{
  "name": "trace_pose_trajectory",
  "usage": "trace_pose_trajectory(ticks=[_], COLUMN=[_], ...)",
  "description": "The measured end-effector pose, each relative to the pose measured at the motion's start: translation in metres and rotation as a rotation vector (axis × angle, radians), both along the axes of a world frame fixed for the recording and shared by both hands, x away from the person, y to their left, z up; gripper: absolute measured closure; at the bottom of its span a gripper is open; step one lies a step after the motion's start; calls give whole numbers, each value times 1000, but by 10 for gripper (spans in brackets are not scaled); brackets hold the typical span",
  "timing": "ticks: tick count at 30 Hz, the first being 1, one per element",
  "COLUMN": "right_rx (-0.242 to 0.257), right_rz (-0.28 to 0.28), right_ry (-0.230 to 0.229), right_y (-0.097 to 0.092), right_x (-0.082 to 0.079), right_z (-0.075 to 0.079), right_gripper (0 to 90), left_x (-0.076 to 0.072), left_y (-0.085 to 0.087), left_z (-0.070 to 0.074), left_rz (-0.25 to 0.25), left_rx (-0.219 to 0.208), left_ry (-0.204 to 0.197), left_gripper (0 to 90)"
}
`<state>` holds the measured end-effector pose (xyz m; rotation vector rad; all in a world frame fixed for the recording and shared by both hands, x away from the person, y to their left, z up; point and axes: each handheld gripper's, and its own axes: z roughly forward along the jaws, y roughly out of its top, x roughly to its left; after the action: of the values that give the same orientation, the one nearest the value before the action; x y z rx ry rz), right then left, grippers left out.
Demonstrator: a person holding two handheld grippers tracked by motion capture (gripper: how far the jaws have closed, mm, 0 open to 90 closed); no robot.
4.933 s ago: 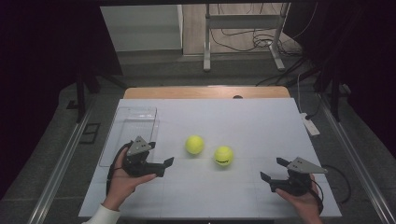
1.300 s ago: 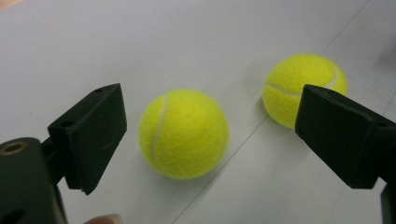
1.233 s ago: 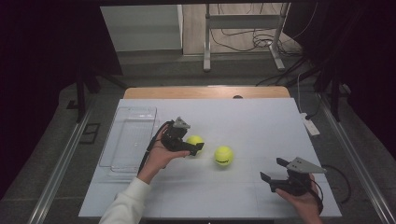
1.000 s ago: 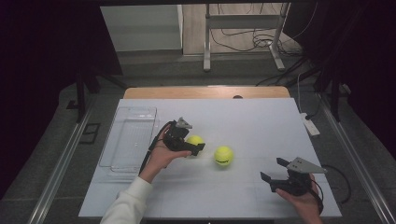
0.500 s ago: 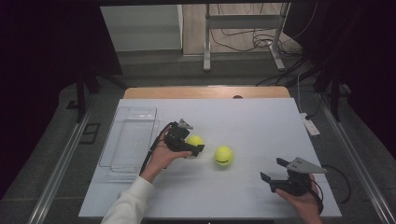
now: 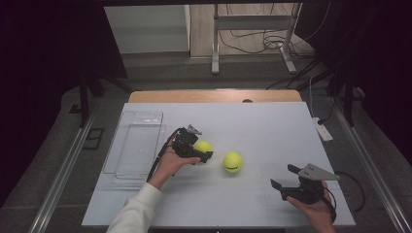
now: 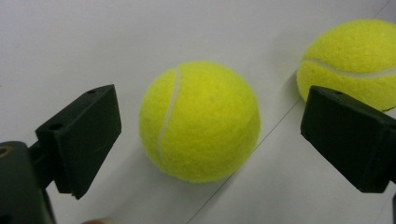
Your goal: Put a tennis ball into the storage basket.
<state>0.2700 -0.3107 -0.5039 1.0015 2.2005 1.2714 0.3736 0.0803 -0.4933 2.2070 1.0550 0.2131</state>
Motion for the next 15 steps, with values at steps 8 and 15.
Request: trace_pose_trajectory(ticks=[8,15], right_rx=[0,-2], right_rz=[0,-2], right_ry=[2,2], right_y=[0,0], right_x=[0,1], right_z=[0,-1], right_gripper=[137,137], left_x=[5,8], left_y=[-1,-3], left_z=[-7,-12], left_rz=[12,8], left_rx=[-5,7], left_ry=[17,31], left_gripper=[51,48])
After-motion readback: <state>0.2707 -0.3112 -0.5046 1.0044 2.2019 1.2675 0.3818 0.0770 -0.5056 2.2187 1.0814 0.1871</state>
